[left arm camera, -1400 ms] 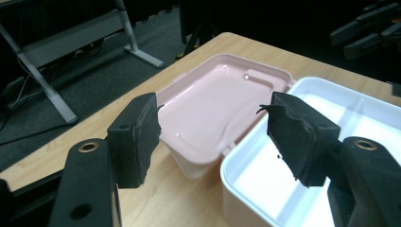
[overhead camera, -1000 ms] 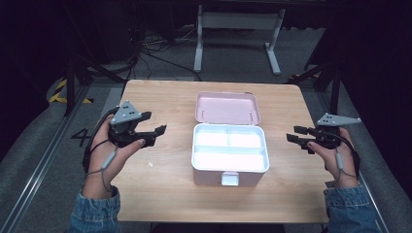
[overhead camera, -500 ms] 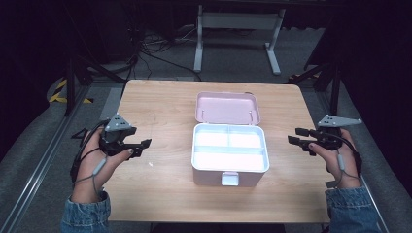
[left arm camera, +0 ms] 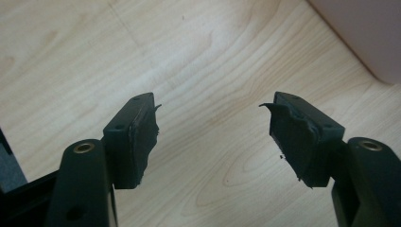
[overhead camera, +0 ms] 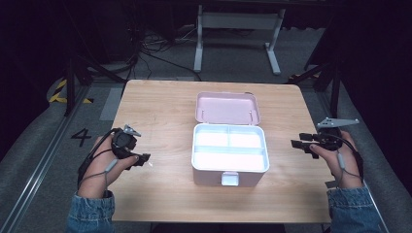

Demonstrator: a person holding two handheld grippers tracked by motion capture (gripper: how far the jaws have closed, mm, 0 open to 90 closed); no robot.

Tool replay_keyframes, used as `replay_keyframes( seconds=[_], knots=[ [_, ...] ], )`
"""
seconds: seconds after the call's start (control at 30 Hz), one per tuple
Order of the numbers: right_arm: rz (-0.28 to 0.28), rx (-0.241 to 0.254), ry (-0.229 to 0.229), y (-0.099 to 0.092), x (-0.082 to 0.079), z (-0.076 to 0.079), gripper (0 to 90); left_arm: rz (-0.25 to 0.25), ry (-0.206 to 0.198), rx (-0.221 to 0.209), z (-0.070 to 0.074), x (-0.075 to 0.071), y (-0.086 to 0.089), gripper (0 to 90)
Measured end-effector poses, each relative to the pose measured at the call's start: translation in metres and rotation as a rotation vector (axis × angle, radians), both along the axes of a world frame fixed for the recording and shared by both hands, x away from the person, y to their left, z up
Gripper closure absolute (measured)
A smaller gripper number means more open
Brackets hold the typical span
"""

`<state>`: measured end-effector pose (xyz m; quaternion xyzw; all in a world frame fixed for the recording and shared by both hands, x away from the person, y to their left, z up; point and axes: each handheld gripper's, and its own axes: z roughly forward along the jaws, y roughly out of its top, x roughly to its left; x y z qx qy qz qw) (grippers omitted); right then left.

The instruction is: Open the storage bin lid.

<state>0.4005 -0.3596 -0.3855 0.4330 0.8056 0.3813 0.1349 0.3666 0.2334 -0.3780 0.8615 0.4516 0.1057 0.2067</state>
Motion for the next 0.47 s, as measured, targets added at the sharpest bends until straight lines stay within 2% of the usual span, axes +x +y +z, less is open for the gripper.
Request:
replay_keyframes(
  seconds=[0.1,0.17,0.3,0.47],
  knots=[
    [-0.007,-0.008,0.009,-0.0005,-0.0002,-0.0016,46.7,-0.013,0.038,0.020,-0.0065,0.0016,-0.0027,32.6],
    [-0.006,-0.008,0.008,-0.0014,-0.0005,-0.0020,46.7,-0.015,0.044,0.020,-0.0079,0.0024,-0.0052,32.6],
    [-0.012,-0.004,0.007,-0.0033,-0.0017,-0.0020,46.8,-0.030,0.032,0.012,-0.0076,0.0041,-0.0082,32.1],
    [-0.016,0.003,0.001,-0.0046,-0.0026,-0.0013,46.7,-0.039,0.020,-0.028,-0.0088,0.0063,-0.0066,33.7]
  ],
)
